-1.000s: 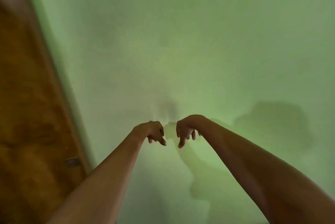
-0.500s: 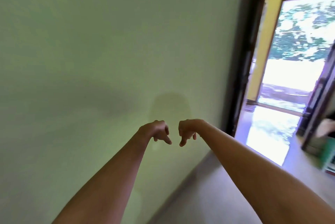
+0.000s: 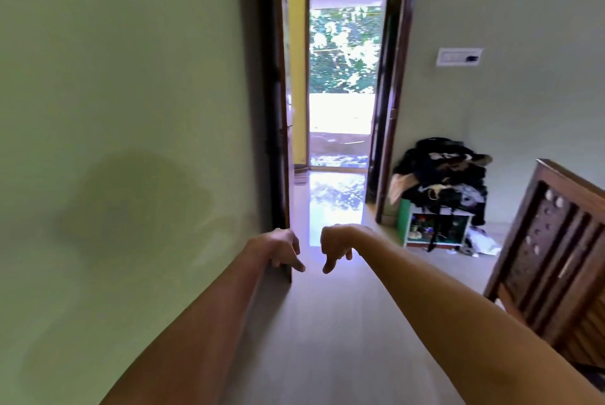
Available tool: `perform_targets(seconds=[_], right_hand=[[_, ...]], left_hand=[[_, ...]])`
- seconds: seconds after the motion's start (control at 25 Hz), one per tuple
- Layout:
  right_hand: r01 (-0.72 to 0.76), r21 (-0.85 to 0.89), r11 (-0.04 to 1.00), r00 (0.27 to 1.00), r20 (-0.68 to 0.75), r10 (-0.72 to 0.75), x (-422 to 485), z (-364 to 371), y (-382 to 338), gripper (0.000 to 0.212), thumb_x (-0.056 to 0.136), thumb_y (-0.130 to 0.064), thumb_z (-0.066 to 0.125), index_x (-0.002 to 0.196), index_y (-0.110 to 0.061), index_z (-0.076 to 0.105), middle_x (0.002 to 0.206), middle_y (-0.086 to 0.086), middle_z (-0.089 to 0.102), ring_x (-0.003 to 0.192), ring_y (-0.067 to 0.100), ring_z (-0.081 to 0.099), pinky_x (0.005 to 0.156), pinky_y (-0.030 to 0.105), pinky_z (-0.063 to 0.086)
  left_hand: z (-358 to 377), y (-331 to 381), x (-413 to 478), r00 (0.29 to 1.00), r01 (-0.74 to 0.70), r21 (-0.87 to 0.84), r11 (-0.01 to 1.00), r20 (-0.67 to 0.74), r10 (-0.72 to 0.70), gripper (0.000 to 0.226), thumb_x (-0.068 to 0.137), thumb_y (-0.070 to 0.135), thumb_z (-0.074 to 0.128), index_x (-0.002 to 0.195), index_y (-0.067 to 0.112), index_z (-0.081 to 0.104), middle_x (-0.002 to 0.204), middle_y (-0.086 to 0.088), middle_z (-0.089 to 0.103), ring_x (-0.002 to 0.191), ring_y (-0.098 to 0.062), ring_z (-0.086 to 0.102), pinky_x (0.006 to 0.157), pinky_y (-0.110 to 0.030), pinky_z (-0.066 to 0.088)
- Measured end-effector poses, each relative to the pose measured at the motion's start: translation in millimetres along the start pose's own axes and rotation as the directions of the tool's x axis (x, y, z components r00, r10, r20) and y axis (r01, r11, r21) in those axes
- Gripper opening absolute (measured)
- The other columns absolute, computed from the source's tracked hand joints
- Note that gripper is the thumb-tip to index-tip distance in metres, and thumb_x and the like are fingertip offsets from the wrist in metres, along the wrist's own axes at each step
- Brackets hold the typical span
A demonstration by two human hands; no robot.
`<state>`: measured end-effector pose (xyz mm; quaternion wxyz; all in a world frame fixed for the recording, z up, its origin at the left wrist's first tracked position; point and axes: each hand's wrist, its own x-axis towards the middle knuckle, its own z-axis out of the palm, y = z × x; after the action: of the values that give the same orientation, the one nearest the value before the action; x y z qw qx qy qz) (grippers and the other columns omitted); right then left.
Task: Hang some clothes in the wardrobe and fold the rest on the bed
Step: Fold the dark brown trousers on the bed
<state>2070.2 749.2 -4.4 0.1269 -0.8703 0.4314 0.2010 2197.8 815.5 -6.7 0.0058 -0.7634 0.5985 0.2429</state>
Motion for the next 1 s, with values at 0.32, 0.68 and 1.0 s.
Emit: perform_targets(seconds=[0.32, 0.68, 1.0], right_hand=[[-0.262, 0.260, 0.929, 0.962, -0.005, 0.273, 109, -61, 118, 0.055, 0.081, -0.029, 0.074, 0.123, 0.001, 0.054, 0.098, 0.013, 0.060, 0.079, 0.025, 0.061, 0.039, 0.023, 0.043], [-0.334, 0.368, 0.868, 0.937, 0.025, 0.350, 248, -115, 300, 0.034, 0.082, -0.023, 0.074, 0.100, 0.000, 0.055, 0.081, 0.009, 0.057, 0.060, 0.016, 0.052, 0.051, 0.023, 0.042], [-0.375, 0.354, 0.857, 0.914, -0.015, 0.406, 340, -193, 470, 0.021, 0.084, -0.021, 0.071, 0.088, -0.002, 0.061, 0.070, 0.003, 0.049, 0.067, 0.019, 0.050, 0.056, 0.022, 0.047]], left_hand=[[-57, 67, 189, 0.964, -0.257, 0.091, 0.962, 0.099, 0.248, 0.052, 0.083, 0.036, 0.070, 0.124, 0.008, 0.056, 0.110, -0.012, 0.059, 0.099, -0.029, 0.066, 0.054, -0.015, 0.039], [-89, 172, 408, 0.916, -0.388, 0.168, 0.906, 0.177, 0.360, 0.054, 0.083, 0.038, 0.069, 0.128, 0.011, 0.053, 0.103, -0.012, 0.057, 0.099, -0.029, 0.066, 0.054, -0.018, 0.038], [-140, 309, 590, 0.860, -0.508, 0.243, 0.827, 0.197, 0.470, 0.044, 0.086, 0.030, 0.067, 0.121, 0.005, 0.059, 0.105, -0.015, 0.062, 0.088, -0.028, 0.067, 0.040, -0.007, 0.037]])
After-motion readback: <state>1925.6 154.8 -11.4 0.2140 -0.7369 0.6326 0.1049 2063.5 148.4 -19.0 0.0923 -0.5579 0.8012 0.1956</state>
